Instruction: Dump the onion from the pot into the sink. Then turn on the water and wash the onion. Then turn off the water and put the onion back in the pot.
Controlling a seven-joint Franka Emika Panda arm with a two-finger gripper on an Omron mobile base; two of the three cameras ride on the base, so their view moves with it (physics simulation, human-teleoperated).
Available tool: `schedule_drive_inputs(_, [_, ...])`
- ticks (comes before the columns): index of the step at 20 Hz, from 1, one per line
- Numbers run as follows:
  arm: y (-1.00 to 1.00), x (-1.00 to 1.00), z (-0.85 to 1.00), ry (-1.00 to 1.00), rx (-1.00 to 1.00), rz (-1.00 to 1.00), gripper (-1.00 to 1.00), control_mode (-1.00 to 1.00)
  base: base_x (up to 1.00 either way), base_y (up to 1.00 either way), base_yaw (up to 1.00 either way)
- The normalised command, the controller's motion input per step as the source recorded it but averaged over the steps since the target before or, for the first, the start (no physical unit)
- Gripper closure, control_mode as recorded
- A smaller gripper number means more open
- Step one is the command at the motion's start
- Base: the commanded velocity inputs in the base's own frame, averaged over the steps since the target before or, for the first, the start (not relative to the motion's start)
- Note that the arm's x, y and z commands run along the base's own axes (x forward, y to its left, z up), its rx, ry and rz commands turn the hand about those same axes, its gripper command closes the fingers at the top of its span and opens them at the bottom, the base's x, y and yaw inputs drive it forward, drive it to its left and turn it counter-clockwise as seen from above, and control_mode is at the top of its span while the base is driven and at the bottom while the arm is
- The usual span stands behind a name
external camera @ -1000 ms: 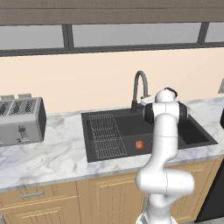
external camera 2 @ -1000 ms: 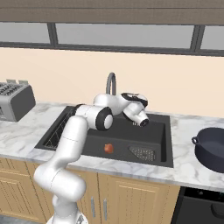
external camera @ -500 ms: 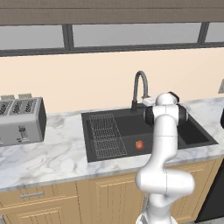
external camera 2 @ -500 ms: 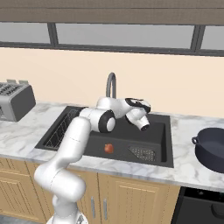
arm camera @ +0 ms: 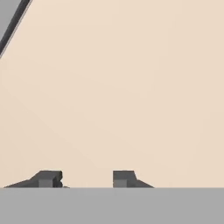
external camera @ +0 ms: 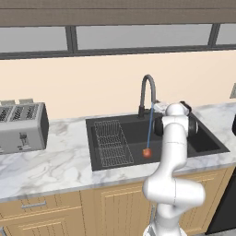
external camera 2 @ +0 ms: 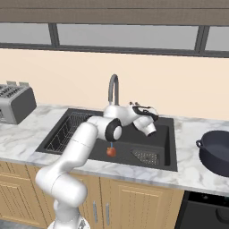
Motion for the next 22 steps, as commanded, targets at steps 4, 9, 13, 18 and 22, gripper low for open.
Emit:
schedule_drive_inputs(4, [-0.28, 0.01, -0.18, 0.08, 0.03, 0.0, 1.0, -1.0, 0.0, 0.0, 0.0])
schedule_drive_inputs(9, [0.14, -0.01, -0.05, 0.08, 0.0, 0.0, 1.0, -1.0, 0.0, 0.0, 0.0])
schedule_drive_inputs(13, [0.38, -0.03, -0.03, 0.03, 0.0, 0.0, 1.0, -1.0, 0.0, 0.0, 0.0])
schedule_drive_inputs(18, [0.54, 0.0, 0.0, 0.01, 0.0, 0.0, 1.0, -1.0, 0.0, 0.0, 0.0])
schedule_drive_inputs(22, [0.69, 0.0, 0.0, 0.0, 0.0, 0.0, 1.0, -1.0, 0.0, 0.0, 0.0])
